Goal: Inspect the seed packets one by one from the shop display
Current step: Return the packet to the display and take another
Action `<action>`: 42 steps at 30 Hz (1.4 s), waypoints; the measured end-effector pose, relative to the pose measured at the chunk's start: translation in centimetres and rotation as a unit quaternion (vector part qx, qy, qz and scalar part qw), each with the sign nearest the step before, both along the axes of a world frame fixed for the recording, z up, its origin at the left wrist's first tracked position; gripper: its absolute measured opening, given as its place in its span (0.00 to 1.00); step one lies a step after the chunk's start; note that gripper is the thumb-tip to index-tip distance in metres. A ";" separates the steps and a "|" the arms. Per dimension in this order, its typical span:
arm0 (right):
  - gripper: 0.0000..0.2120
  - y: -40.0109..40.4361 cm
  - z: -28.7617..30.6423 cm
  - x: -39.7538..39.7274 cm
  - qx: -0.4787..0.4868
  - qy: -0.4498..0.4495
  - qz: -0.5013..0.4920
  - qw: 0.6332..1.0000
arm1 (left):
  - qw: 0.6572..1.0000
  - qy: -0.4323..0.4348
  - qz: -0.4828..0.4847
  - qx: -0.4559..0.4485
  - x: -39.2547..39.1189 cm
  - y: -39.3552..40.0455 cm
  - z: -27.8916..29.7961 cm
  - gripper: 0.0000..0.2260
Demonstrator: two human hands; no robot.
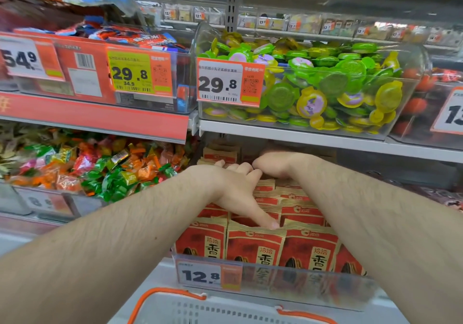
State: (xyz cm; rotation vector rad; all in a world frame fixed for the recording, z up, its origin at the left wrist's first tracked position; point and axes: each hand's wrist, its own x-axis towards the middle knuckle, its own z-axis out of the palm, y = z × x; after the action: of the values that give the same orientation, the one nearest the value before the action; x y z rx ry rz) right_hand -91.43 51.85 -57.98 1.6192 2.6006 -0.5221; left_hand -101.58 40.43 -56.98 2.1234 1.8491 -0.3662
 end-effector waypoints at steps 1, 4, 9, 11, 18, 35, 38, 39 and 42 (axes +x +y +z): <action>0.14 -0.1 -0.1 0.1 -0.002 0.000 -0.004 1.000 | 1.000 -0.007 0.007 -0.006 0.0 -0.1 0.1 0.52; 0.18 -0.7 -0.2 0.6 0.012 -0.020 0.004 1.000 | 0.999 -0.026 0.019 -0.026 -0.2 -0.2 0.4 0.54; 0.31 -1.6 -0.6 1.6 0.047 -0.094 0.042 0.994 | 0.999 0.017 -0.006 -0.033 -0.1 -0.8 0.5 0.58; 0.36 -1.7 -0.8 1.8 0.072 -0.109 0.038 0.991 | 0.999 0.028 -0.014 -0.009 0.3 -1.1 0.3 0.57; 0.30 -3.8 -0.4 2.5 0.136 -0.063 0.071 0.986 | 0.997 0.007 -0.024 0.074 0.9 -1.7 -1.2 0.46; 0.24 -10.0 1.1 7.5 0.285 0.138 0.074 0.946 | 0.982 -0.002 -0.025 0.188 0.3 -4.2 -1.2 0.44; 0.30 -10.7 1.5 8.1 0.294 0.201 0.074 0.932 | 0.966 -0.069 0.010 0.251 -0.3 -5.3 -1.4 0.36; 0.31 -11.0 1.6 8.2 0.295 0.217 0.076 0.927 | 0.953 -0.091 0.026 0.287 -0.5 -5.6 -1.5 0.32; 0.27 -12.2 2.1 8.3 0.316 0.257 0.083 0.910 | 0.906 -0.160 0.081 0.384 -0.8 -6.2 -1.0 0.20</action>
State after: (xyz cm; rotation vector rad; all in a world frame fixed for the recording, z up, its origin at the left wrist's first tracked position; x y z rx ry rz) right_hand -83.10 39.70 -55.90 1.5110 3.5484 -0.0886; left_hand -102.39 34.22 -57.96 2.2354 2.1450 0.8407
